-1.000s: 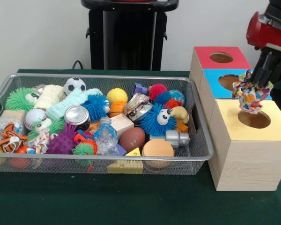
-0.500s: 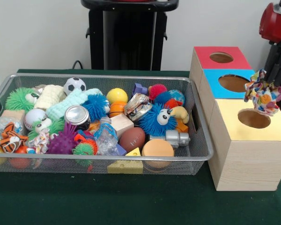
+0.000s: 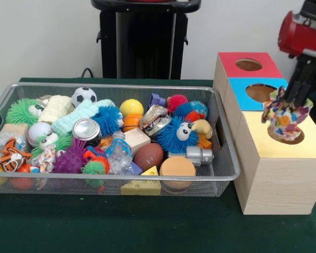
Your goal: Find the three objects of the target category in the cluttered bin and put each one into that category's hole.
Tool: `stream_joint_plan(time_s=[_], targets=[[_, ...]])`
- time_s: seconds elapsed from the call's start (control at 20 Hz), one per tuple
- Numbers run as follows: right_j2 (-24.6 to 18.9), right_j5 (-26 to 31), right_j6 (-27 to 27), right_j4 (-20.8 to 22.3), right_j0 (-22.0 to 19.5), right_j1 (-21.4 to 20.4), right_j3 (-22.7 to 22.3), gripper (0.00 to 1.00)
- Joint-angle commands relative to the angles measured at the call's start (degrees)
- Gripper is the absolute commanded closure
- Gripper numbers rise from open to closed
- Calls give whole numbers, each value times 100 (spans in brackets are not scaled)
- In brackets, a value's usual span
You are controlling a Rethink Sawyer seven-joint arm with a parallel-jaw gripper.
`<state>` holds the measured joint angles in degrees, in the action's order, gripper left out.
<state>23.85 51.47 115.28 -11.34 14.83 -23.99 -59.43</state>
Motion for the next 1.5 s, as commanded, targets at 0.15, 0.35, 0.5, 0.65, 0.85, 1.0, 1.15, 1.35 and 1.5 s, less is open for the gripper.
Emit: stream_joint_plan(time_s=[0.15,0.35,0.5,0.65,0.85,1.0,1.15,1.35,1.5], targets=[[-768,-372,272,133,-397,416,-487,100],[-716,-206,415,95,-324,375,-474,100],[-708,-106,509,46,-293,404,-398,100],[-696,45,625,-19,-237,392,-349,100],[-700,323,848,-151,-114,274,-374,100],[-563,520,1164,-206,62,197,-392,100],[-552,504,1168,-235,74,172,-467,100],[-583,412,1087,-292,20,137,-544,100],[-666,222,974,-353,-57,108,-670,100]])
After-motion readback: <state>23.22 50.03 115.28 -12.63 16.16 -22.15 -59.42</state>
